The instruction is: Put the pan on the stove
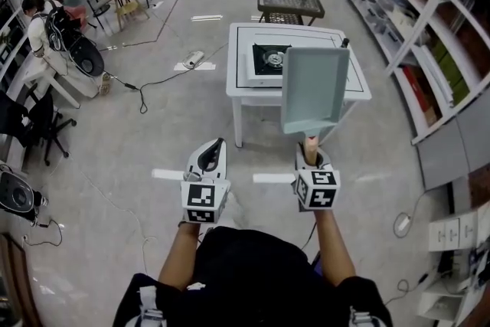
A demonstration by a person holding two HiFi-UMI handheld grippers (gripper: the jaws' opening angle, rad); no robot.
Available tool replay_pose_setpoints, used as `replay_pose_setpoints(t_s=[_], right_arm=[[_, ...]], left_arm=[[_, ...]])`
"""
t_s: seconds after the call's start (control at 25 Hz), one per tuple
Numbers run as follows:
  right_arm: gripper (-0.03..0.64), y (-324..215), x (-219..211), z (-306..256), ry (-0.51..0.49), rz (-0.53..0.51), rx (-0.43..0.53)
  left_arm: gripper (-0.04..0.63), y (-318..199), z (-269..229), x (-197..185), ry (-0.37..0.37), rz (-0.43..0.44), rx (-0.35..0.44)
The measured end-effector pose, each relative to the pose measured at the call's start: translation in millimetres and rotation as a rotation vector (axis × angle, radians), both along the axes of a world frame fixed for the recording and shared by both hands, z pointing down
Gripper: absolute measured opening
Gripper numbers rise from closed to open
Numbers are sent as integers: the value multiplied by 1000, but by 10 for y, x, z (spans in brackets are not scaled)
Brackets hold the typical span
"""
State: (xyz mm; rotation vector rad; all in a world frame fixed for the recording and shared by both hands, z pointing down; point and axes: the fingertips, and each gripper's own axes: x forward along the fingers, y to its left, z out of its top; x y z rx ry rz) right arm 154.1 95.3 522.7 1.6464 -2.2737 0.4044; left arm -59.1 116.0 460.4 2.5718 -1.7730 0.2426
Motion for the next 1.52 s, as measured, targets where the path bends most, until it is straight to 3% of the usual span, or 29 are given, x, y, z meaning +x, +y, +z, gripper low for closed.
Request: replay_pose_setpoints(t_s=[0.4, 0.88, 1.52], right_arm=[[66, -663, -51, 151, 17, -19, -31], [66, -2112, -309, 145, 25, 9, -46], [66, -3391, -447, 535, 68, 136, -212]], left_arm=[[21, -697, 149, 28, -4, 19, -22], [21, -2207, 85, -230, 10, 41, -24], [21, -3862, 280, -493, -38, 164, -67]])
